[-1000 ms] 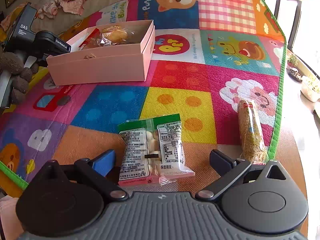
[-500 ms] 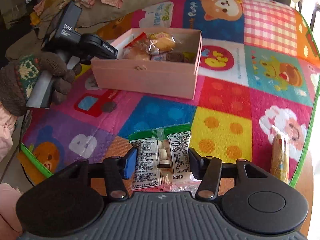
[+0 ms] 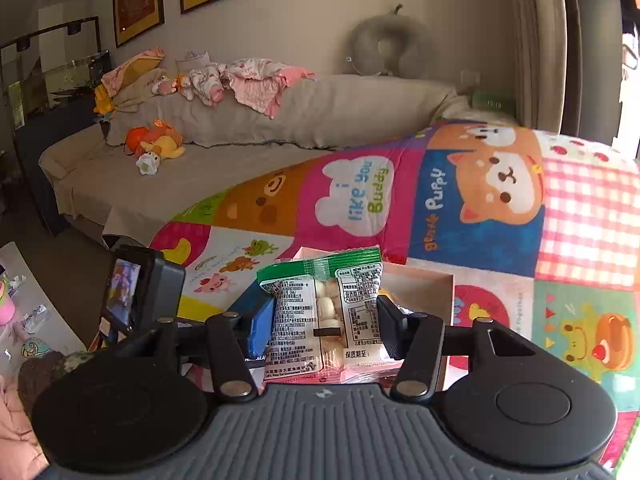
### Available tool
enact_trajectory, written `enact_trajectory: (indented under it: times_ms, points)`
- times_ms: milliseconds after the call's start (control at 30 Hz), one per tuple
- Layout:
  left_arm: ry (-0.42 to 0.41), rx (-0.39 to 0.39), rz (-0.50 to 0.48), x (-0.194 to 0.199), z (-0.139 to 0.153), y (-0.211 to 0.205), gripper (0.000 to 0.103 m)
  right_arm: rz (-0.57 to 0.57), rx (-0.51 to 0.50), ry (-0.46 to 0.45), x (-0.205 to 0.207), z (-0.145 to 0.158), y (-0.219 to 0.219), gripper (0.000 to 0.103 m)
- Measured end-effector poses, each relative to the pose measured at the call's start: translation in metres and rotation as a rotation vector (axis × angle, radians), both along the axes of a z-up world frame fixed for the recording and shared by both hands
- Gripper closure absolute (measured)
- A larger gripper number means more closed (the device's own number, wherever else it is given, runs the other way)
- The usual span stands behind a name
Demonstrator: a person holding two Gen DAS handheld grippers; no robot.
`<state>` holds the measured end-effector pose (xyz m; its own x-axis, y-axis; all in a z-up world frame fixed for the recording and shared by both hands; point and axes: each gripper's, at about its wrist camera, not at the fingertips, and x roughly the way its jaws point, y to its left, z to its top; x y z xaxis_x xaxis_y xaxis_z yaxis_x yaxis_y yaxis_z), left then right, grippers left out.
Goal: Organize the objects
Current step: 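Carry the green-topped pack into the pink box and release it, then grasp the long yellow-wrapped stick snack with the right gripper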
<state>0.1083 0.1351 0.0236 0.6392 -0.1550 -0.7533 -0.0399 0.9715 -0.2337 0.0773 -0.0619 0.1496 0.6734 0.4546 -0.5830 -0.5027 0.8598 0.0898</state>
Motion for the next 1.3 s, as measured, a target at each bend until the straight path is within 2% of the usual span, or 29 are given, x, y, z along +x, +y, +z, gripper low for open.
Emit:
enact_trajectory:
  times_ms: [100,200,300,433,600,800,967,1167,1267,1300]
  points:
    - [-0.005,-0.006,0.002,-0.001,-0.001,0.000,0.082,-0.046,0.025,0.023,0.015,-0.012,-0.002,0.034]
    - [-0.006,-0.006,0.004,-0.001,-0.001,0.000,0.082,-0.066,0.031,-0.001,0.011,-0.014,-0.018,0.030]
    - [-0.005,-0.006,0.009,-0.001,0.000,-0.001,0.082,-0.118,-0.012,-0.063,-0.005,-0.014,-0.041,0.018]
    - [-0.007,-0.009,0.018,-0.002,0.000,-0.001,0.082,-0.249,-0.116,-0.107,-0.036,-0.031,-0.086,0.013]
    - [-0.008,-0.014,0.016,-0.002,0.000,0.000,0.082,-0.398,-0.216,-0.011,-0.069,-0.076,-0.139,0.013]
    - [-0.003,-0.007,0.013,-0.002,0.000,0.000,0.082,-0.550,-0.162,0.093,-0.092,-0.116,-0.182,0.013]
    - [-0.004,-0.006,0.011,-0.002,0.000,-0.001,0.082,-0.582,-0.131,0.141,-0.086,-0.133,-0.189,0.013]
    - [-0.004,-0.003,0.007,-0.002,0.000,-0.001,0.082,-0.578,-0.115,0.153,-0.085,-0.136,-0.189,0.014]
    - [-0.005,-0.003,0.008,-0.002,0.000,-0.001,0.082,-0.563,-0.095,0.172,-0.087,-0.136,-0.188,0.025]
    - [-0.005,-0.004,0.009,-0.002,0.000,-0.001,0.082,-0.556,-0.084,0.184,-0.087,-0.137,-0.187,0.032]
